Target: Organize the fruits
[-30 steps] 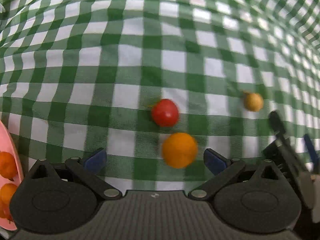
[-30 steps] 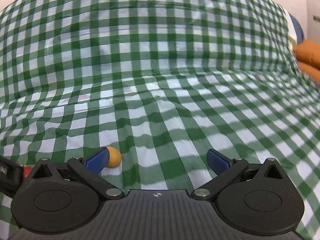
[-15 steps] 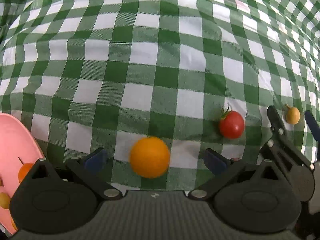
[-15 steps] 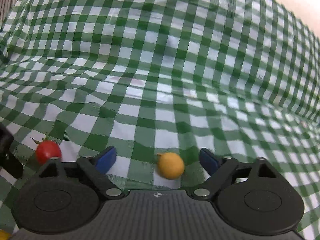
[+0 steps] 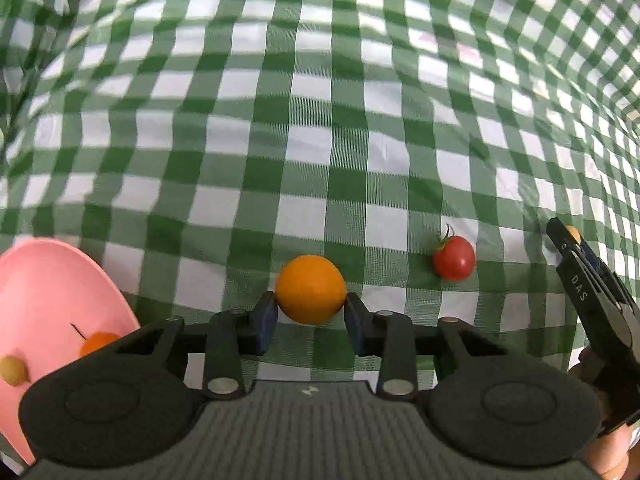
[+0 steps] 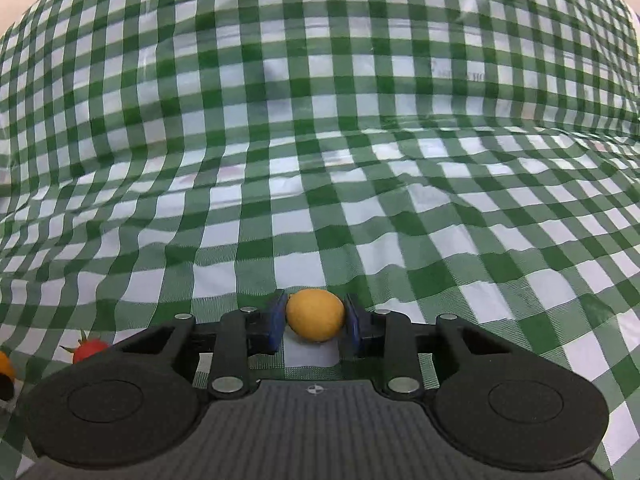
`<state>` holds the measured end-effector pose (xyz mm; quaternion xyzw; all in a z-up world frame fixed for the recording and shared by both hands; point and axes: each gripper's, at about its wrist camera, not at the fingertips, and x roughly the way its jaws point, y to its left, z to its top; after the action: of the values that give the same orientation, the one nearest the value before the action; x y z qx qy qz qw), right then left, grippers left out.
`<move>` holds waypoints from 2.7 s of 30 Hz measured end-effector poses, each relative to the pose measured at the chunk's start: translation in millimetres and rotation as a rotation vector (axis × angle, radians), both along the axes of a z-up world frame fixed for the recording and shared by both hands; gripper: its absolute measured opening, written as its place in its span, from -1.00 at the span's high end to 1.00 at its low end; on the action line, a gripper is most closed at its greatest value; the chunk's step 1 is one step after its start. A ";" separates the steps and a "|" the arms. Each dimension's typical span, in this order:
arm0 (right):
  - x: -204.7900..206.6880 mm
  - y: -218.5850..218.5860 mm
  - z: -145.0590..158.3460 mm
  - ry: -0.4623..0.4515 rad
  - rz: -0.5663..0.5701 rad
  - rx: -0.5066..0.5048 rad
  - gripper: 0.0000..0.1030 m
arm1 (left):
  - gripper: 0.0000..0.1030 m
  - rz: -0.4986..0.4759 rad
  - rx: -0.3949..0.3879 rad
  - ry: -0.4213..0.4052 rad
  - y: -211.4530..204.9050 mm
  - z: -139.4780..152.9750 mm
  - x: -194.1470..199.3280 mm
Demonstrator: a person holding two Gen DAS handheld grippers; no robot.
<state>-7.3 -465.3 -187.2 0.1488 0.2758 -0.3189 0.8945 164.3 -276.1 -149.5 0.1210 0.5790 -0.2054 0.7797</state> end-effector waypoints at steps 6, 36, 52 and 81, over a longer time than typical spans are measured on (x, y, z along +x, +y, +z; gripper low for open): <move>-19.4 14.1 15.4 -0.052 -0.007 -0.037 0.38 | 0.73 -0.038 -0.061 -0.045 20.4 28.3 -17.9; -22.0 19.1 1.1 0.009 -0.046 0.029 0.38 | 0.71 0.058 -0.093 0.013 7.8 -4.9 38.9; -13.8 14.7 -2.4 0.003 -0.022 0.028 0.38 | 0.03 0.156 -0.091 0.101 7.2 -13.1 91.5; -115.9 153.6 98.7 -0.074 0.036 -0.034 0.38 | 0.21 -0.142 -0.082 -0.086 147.4 95.3 -92.2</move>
<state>-123.1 -311.7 -88.5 0.1402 0.2396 -0.3016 0.9121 72.1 -128.7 -54.2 0.1386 0.5258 -0.2783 0.7917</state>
